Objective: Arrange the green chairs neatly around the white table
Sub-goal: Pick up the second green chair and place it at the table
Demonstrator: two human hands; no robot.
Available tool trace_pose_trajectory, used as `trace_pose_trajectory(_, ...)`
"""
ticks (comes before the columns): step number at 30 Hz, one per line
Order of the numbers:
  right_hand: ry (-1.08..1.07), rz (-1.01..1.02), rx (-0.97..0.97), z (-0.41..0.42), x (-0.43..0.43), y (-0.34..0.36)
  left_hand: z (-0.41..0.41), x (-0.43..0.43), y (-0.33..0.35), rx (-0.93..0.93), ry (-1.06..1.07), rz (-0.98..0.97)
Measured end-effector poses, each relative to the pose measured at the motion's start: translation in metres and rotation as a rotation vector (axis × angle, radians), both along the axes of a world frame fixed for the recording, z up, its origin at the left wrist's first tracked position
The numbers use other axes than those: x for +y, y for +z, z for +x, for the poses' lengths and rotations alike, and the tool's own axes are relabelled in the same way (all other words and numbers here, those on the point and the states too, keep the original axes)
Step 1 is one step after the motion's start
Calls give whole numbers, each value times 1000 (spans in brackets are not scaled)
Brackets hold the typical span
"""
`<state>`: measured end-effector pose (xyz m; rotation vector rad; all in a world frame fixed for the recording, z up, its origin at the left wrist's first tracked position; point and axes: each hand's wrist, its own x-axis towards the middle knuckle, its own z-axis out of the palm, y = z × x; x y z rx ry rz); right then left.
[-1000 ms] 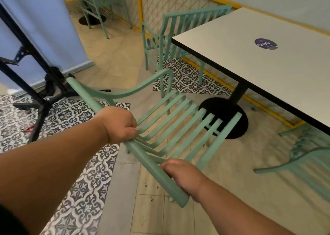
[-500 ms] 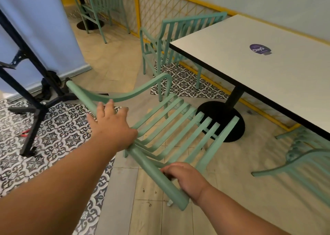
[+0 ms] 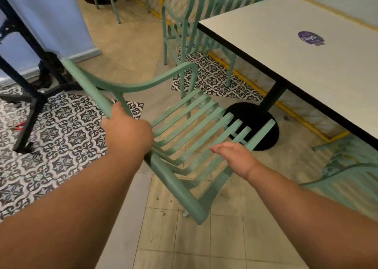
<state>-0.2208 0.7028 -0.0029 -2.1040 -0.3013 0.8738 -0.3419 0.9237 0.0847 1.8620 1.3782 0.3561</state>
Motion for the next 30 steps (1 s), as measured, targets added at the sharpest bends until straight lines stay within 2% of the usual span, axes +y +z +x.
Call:
trace_pose_trajectory(3,62,-131,-63,15,0,-20,1,4,-4,-18,4,3)
trace_pose_trajectory(4,169,-248,-93,16,1,-30,2,6,-6,-36,4,0)
trace_pose_trajectory(6,490,-548,-258,13,4,-49,3,9,-10,-53,8,2)
trace_pose_trajectory(7,580,-659,-346,12,5,-55,4,10,-12,-53,10,4)
trace_pose_trajectory(9,667,-744,-405,12,8,-56,5,11,-14,-60,12,6)
trace_pose_trajectory(11,699,-743,-383,13,9,-57,4,10,-12,-66,10,-2)
trace_pose_trajectory(16,594,-681,-384,8,1,-62,5,1,-4,-70,-4,-6)
trace_pose_trajectory(23,720,-820,-381,13,-28,-72,4,-27,-4,-88,-36,-23)
trace_pose_trajectory(26,767,-811,-386,16,-32,-72,1,-32,-5,-91,-25,-37)
trace_pose_trajectory(30,709,-839,-324,15,-30,-67,3,-29,-4,-75,-19,-54)
